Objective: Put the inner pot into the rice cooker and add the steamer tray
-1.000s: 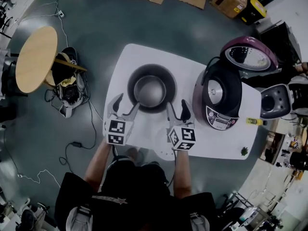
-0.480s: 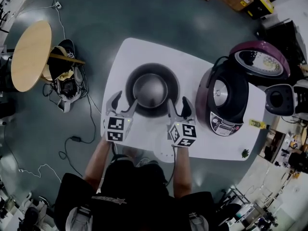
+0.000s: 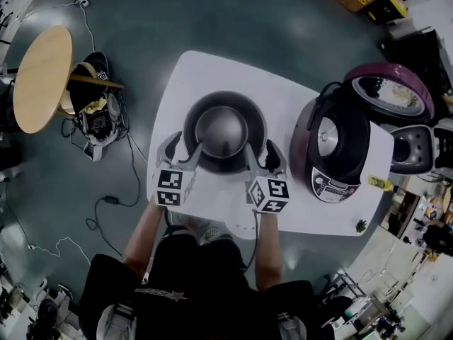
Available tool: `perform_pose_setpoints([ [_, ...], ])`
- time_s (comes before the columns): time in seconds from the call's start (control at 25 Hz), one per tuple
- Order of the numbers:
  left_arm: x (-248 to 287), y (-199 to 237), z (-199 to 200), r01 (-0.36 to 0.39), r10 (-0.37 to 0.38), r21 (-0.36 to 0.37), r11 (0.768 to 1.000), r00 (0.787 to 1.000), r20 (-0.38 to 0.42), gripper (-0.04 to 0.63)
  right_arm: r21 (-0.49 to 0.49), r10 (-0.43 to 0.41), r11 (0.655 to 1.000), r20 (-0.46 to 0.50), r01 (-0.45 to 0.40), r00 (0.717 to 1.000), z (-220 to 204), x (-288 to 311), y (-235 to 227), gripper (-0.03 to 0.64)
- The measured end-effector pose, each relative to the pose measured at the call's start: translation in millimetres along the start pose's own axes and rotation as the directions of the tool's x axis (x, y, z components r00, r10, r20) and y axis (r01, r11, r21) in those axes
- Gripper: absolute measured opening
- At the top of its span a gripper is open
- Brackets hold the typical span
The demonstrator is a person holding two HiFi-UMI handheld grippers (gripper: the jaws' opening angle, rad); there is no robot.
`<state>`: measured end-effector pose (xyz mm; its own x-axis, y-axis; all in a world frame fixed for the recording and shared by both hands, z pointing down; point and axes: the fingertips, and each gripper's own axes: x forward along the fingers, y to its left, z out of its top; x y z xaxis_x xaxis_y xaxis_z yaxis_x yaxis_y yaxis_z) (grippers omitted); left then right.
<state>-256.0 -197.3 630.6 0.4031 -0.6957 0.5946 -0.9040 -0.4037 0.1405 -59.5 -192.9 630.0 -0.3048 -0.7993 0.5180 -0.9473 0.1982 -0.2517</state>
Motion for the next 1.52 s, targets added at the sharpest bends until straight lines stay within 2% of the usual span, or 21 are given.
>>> perform_pose_setpoints([
  [0.2, 3, -2, 2, 0.007, -0.007, 0.013, 1.000, 1.000, 0.013, 0.236, -0.027, -0.017, 0.999, -0.003, 0.017, 1.000, -1, 1, -2, 0.222],
  [0.28, 3, -2, 1, 0.006, -0.006, 0.013, 1.000, 1.000, 0.014, 0.233, -0.038, -0.030, 0.999, -0.003, 0.030, 1.000, -2, 0, -5, 0.164],
  [0.36, 3, -3, 1, 0.005, -0.005, 0.012, 1.000, 1.000, 0.016, 0.232, -0.042, -0.034, 0.999, -0.003, 0.034, 0.999, -3, 0, -6, 0.143],
  [0.56, 2, -1, 2, -0.003, 0.003, 0.005, 1.000, 1.000, 0.023, 0.222, -0.038, -0.033, 0.999, 0.003, 0.034, 0.999, -2, -1, -5, 0.127],
  [0.68, 1, 1, 4, -0.014, 0.014, -0.002, 1.000, 1.000, 0.020, 0.192, -0.031, -0.052, 0.998, 0.002, 0.052, 0.999, -1, -1, -7, 0.115],
  [0.92, -4, 7, 0, -0.051, 0.050, 0.021, 0.998, 0.999, 0.012, 0.175, -0.053, -0.081, 0.995, 0.019, 0.082, 0.997, 5, -2, -2, 0.099],
  [1.52, -40, -11, 54, -0.026, 0.013, 0.088, 0.996, 0.990, 0.142, 0.158, -0.043, -0.135, 0.989, 0.144, 0.143, 0.980, 53, -50, 4, 0.092],
])
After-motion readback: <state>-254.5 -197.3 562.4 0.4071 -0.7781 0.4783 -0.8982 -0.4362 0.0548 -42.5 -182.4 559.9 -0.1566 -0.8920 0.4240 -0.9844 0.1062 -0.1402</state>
